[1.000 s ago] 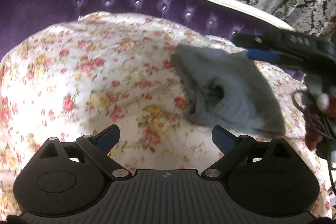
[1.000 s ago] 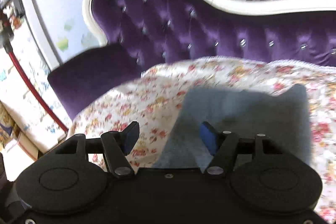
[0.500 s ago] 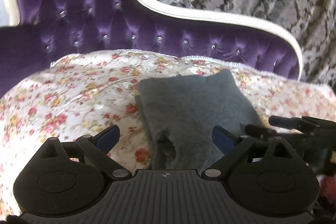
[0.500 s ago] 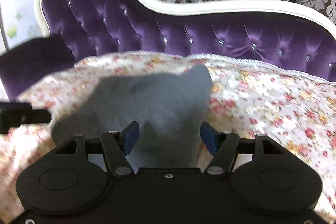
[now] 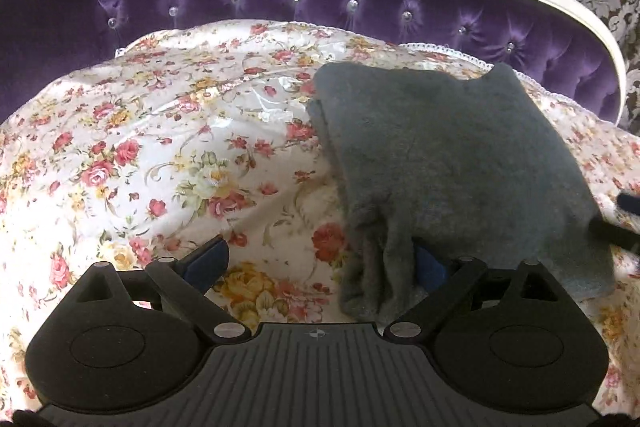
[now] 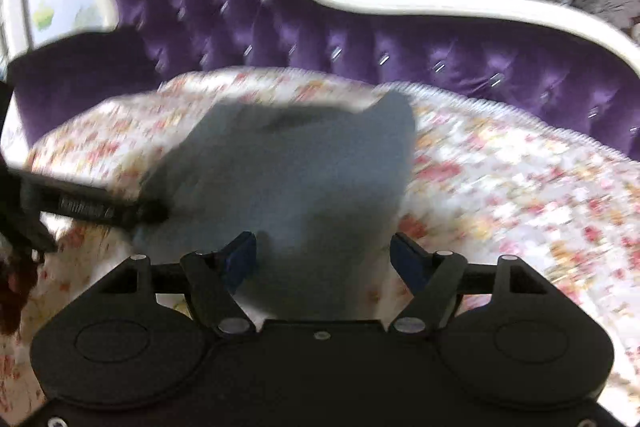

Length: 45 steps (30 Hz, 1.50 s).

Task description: Fold small clothes

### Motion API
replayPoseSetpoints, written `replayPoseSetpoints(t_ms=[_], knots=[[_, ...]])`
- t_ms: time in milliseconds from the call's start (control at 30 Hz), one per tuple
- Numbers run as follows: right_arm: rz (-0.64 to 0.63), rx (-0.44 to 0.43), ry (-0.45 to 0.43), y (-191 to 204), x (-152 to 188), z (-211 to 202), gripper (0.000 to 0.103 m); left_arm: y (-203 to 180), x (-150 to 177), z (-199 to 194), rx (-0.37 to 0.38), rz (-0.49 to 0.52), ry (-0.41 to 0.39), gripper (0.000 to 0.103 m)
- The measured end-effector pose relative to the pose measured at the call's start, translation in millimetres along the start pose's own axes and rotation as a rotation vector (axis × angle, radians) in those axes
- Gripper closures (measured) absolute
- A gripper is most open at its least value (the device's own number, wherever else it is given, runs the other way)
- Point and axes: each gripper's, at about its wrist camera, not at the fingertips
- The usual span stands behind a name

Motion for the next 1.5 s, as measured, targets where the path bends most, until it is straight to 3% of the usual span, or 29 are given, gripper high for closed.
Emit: replayPoseSetpoints(t_ms=[100, 167, 333, 433, 600, 733, 867, 933, 1100, 1167, 1367, 1500], knots=[[0.035, -0.043, -0.093, -15.9, -11.6, -13.8, 0.026, 3.4, 1.0, 3.7, 0.017, -0.023, 0.014, 0.005], [0.046, -0.102, -0.107, -25.8, -21.4, -9.4, 0.026, 1.8, 0.5, 1.9, 0.023, -0.030, 0.013, 0.005], [0.040, -0.248, -0.066, -37.6, -47.6, 31.2, 0.026, 1.1, 1.1, 3.4, 0.025, -0.027, 0.009, 0.005], [0.084, -0.278, -0.010, -53.2, -56.7, 64.9, 0.026, 1.6, 1.3, 3.8, 0.029, -0.028, 0.007, 0.005], [0.190, -0.163, 0.052, -89.2, -60.8, 100.2, 0.027, 1.6, 0.9, 4.9, 0.036, -0.026, 0.011, 0.004], [0.249, -0.102, 0.001, -111.5, -62.4, 87.6, 0.027, 3.8, -1.3, 6.0, 0.050, -0.031, 0.019, 0.004], [0.289, -0.163, -0.066, -117.8, -55.1, 55.0, 0.024, 6.9, -3.7, 3.0, 0.115, -0.051, 0.038, 0.006], [0.302, -0.206, -0.070, -118.2, -46.7, 42.3, 0.018, 6.0, -3.9, -1.4, 0.157, -0.053, 0.040, 0.006], [0.374, -0.299, -0.056, -127.8, -32.5, 35.8, 0.016, -1.4, -4.7, 0.2, 0.236, -0.048, 0.066, 0.006], [0.403, -0.323, -0.051, -130.8, -27.9, 40.7, 0.016, -5.2, -6.2, 8.9, 0.273, -0.062, 0.100, 0.006], [0.475, -0.409, -0.022, -133.4, -16.8, 63.7, 0.015, -18.7, -17.9, 22.8, 0.337, -0.062, 0.096, 0.006], [0.516, -0.460, -0.053, -135.0, -17.1, 77.1, 0.014, -25.2, -25.9, 31.9, 0.387, -0.091, 0.109, 0.007]])
Point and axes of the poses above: each gripper's, at about its wrist camera, not at the fingertips, and z roughly the way its jaws point, y to its left, x to its underside, and after that the axes turned 15 degrees about -x, right-handed
